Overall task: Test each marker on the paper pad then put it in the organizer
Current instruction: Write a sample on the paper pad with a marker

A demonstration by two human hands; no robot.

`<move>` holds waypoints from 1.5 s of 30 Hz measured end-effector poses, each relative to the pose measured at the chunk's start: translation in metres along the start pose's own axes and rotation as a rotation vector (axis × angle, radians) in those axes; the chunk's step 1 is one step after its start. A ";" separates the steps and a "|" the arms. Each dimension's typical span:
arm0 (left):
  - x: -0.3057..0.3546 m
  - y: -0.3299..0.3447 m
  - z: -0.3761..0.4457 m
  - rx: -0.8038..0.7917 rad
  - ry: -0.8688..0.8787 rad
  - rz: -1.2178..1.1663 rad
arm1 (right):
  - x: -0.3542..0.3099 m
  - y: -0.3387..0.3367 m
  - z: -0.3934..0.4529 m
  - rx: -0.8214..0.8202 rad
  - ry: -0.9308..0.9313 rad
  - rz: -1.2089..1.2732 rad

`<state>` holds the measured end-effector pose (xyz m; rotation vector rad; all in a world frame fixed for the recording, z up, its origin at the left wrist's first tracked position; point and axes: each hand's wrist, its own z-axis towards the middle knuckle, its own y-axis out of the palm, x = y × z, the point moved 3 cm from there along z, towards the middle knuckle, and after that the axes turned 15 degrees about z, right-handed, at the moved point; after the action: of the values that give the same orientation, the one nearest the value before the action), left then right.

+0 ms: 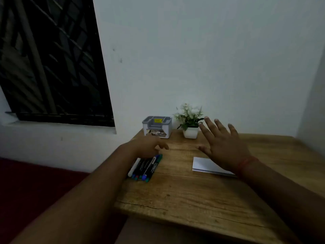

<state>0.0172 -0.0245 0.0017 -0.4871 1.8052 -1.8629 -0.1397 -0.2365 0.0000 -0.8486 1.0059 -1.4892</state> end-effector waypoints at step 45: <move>0.112 0.027 0.104 0.002 0.385 -0.830 | 0.056 0.021 -0.026 0.289 0.143 1.459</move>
<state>-0.0115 -0.1736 -0.0282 -1.0587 2.0150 -2.6478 -0.1636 -0.2893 -0.0306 0.2789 1.0617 -0.3761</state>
